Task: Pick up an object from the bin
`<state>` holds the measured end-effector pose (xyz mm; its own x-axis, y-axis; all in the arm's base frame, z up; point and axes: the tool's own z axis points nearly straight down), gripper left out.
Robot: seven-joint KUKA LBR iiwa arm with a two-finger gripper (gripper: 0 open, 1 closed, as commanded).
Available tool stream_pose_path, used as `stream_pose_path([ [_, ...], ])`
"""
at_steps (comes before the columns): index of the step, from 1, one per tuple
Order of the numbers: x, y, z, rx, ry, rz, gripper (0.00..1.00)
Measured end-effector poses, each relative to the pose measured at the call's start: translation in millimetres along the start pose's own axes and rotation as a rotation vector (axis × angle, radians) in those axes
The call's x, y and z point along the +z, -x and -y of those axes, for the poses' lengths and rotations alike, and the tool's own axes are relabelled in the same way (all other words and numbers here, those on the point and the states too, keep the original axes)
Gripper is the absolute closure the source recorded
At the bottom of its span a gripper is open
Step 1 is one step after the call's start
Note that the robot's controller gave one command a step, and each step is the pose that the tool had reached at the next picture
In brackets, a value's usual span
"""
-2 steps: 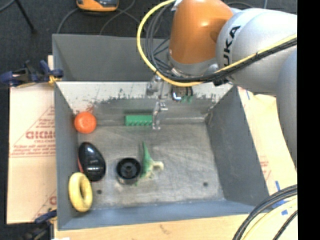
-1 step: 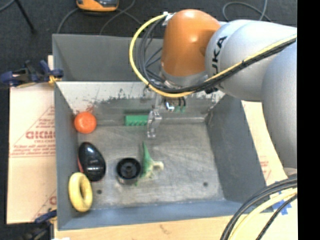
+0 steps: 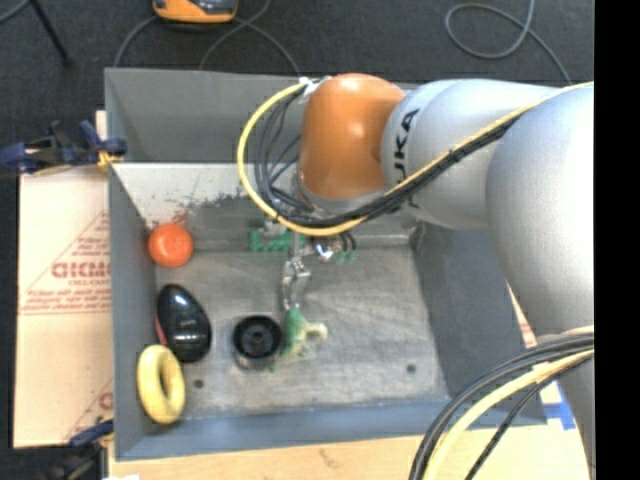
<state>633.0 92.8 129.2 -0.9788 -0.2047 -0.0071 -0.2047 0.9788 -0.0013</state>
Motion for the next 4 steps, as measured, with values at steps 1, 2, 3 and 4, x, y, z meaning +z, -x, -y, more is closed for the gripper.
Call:
stream_pose_path([
  [1,37,-10.2,2,0.096,0.002,-0.005,0.0],
  [2,16,-38.8,30,0.149,0.002,-0.012,0.0],
  [3,17,-66.1,2,-0.002,-0.005,0.0,0.0],
  [4,38,-68.2,-35,-0.267,0.006,-0.005,0.0],
])
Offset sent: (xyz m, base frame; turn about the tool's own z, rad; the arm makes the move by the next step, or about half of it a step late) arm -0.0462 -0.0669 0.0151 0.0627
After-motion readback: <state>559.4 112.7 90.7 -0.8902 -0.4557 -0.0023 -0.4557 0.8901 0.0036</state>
